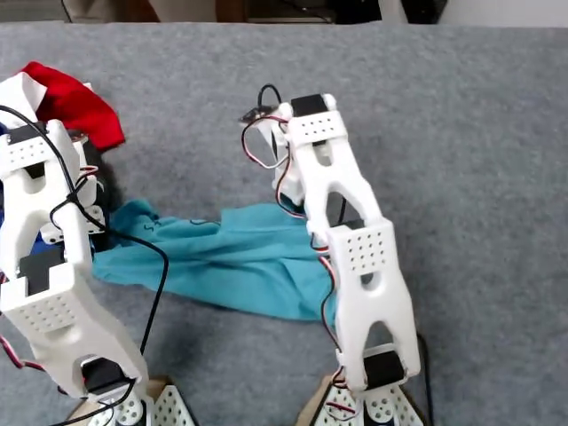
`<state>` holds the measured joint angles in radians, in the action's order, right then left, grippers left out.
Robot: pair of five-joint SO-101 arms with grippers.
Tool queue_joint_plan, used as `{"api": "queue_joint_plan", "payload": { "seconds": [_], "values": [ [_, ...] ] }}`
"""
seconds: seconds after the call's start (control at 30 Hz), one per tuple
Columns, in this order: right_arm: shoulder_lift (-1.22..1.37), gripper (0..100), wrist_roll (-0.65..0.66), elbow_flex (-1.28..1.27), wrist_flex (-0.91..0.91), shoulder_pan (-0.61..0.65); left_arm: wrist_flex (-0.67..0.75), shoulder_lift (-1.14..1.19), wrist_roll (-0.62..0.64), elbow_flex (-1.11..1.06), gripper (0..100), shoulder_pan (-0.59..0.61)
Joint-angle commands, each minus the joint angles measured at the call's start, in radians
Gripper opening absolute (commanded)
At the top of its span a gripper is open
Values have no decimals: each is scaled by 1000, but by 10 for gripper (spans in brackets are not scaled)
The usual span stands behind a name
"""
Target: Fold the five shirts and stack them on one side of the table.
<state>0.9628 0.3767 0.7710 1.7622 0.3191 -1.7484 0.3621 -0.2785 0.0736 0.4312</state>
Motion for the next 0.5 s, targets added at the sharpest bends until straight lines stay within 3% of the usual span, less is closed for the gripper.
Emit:
{"api": "queue_joint_plan", "payload": {
  "seconds": [0.0, 0.27, 0.47],
  "values": [
    [-88, 51, -5, -28, 21, -27, -9, -53, -3, 3, 19, 5],
    [-285, 48, -2, 127, 12, -131, 34, -50, 6, 5, 19, 0],
    [-251, 50, -8, 186, -121, -214, 75, -48, 87, 11, 19, -89]
  ]
}}
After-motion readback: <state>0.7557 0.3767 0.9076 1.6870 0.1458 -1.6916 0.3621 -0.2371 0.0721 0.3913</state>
